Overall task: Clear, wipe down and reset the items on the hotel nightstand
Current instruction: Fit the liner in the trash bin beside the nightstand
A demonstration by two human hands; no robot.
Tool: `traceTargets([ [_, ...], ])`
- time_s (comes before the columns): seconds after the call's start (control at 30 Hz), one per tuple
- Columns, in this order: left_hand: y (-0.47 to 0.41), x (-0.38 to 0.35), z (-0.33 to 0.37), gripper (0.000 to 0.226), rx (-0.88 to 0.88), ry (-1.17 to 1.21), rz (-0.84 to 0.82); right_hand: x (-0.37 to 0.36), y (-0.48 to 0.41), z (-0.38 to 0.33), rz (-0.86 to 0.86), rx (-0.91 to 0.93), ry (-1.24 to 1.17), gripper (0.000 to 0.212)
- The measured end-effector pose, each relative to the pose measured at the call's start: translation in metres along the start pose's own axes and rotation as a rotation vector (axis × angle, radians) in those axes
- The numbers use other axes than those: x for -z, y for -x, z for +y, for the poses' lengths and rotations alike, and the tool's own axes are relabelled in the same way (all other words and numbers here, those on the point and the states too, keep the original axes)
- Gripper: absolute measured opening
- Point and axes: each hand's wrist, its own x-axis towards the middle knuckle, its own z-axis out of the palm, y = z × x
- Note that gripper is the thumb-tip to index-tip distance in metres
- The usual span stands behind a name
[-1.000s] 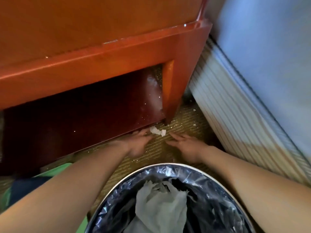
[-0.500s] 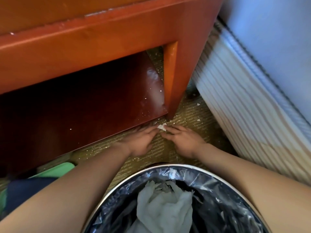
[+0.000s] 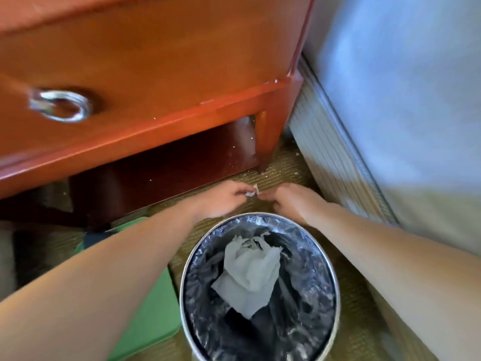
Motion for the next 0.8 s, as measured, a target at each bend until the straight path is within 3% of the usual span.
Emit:
traceTargets([
  [0.17, 0.068, 0.013, 0.052, 0.042, 0.012, 0.083, 0.274, 0.048, 0.06, -0.028, 0.076, -0.022, -0.067, 0.047],
  [0.33, 0.136, 0.008, 0.089, 0.042, 0.031, 0.031, 0.37, 0.078, 0.115, -0.058, 0.08, -0.024, -0.104, 0.048],
  [0.57, 0.185, -0.038, 0.084, 0.039, 0.116, -0.124, 0.126, 0.047, 0.17, -0.087, -0.139, 0.009, -0.107, 0.041],
  [0.63, 0.188, -0.045, 0.076, 0.039, 0.118, -0.189, 0.124, 0.033, 0.17, -0.086, -0.169, -0.001, -0.109, 0.039],
  [0.7, 0.189, -0.049, 0.065, 0.037, 0.135, -0.171, 0.242, 0.023, 0.168, -0.084, -0.113, -0.051, -0.133, 0.034],
  [0.8, 0.184, -0.054, 0.046, 0.046, 0.3, -0.072, 0.43, 0.01, 0.166, -0.08, 0.226, -0.234, -0.123, 0.028],
])
